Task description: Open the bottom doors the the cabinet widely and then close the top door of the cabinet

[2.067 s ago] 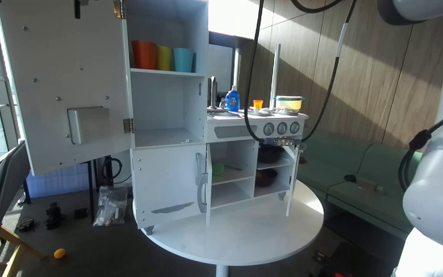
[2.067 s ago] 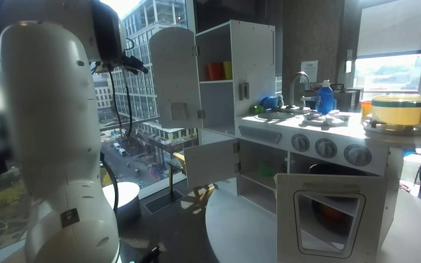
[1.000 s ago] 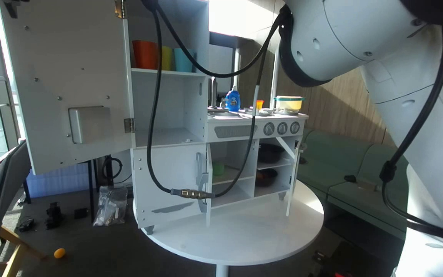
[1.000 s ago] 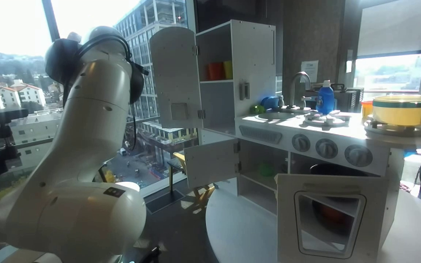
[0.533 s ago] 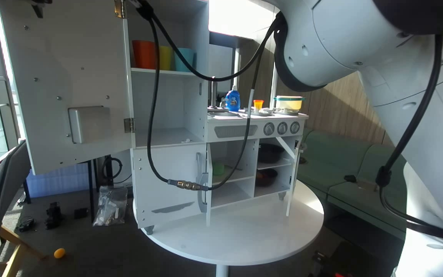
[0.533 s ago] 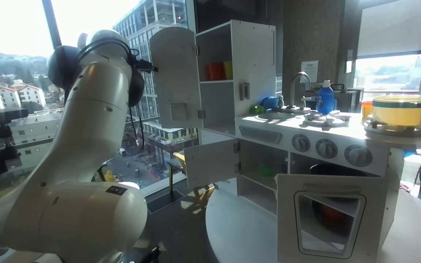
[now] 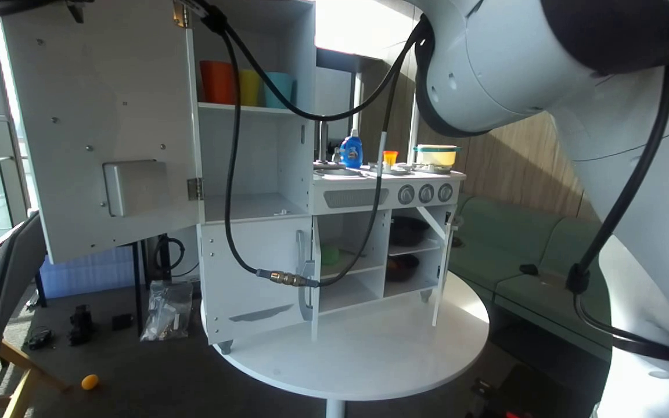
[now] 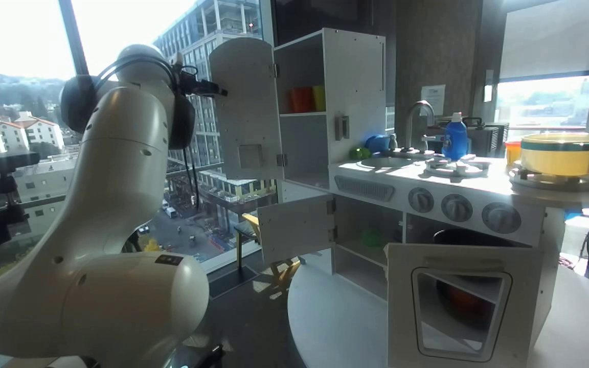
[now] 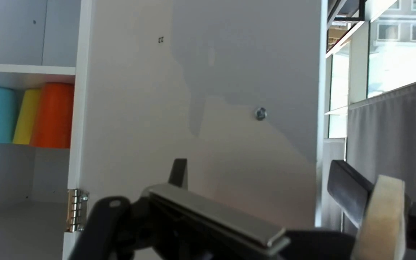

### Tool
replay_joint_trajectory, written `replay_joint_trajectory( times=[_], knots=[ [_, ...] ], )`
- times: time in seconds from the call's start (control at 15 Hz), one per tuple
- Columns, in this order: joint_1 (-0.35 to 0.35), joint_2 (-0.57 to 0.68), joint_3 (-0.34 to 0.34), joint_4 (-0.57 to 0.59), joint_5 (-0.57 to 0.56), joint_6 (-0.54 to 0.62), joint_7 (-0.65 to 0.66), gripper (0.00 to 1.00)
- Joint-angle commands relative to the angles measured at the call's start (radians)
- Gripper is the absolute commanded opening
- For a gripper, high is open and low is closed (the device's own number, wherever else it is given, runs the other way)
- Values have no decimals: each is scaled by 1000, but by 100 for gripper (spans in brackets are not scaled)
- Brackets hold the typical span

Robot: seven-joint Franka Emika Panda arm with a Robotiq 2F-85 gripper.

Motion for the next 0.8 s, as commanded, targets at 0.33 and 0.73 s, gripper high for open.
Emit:
replay_joint_trajectory(
  times=[0.33, 0.73],
  knots=[
    [35, -82, -37, -13, 39, -23, -75, 100],
    [15, -112, -21, -54, 57, -34, -95, 100]
  ],
)
